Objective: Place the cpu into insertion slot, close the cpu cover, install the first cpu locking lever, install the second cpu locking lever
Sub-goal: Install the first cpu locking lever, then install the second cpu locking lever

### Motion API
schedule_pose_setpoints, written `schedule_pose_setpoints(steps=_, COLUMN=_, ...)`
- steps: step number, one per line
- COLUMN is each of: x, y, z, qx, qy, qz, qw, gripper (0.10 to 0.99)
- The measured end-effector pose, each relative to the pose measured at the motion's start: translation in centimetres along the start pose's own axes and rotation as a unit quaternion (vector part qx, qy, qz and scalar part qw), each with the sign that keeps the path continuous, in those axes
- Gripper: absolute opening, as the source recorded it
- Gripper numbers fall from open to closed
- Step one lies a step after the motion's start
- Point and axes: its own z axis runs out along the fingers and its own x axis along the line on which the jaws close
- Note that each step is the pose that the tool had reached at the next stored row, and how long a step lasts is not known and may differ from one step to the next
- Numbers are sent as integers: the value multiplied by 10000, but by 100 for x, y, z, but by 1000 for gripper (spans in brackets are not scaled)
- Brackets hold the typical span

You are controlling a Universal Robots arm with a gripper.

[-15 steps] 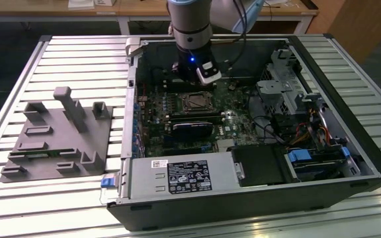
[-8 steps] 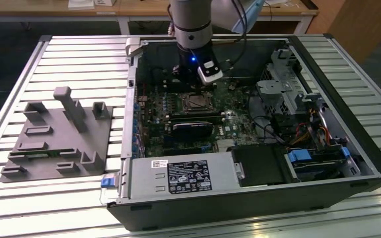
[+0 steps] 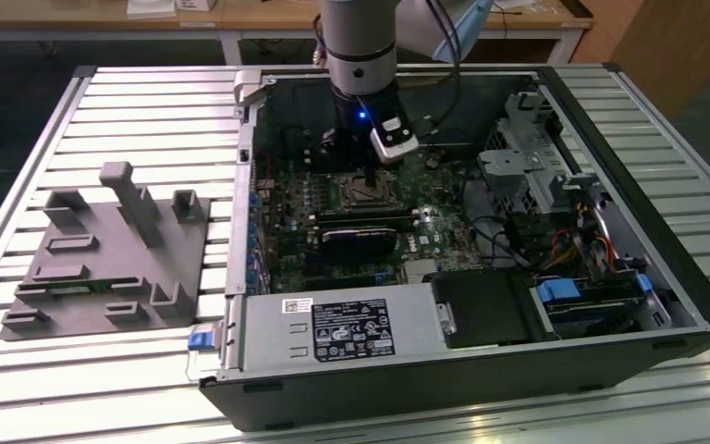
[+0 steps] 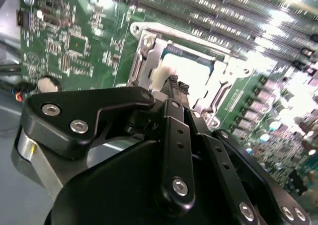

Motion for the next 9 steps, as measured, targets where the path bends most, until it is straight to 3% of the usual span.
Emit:
schedule_pose_setpoints(steps=3, x=-7, y=-36, z=6, qx=55, qy=-5, qz=-8, qw=10000, gripper=106)
schedule_pose_setpoints(steps=9, x=-8, y=-41, z=6, qx=59, qy=-6, qz=-8, qw=10000, gripper=106)
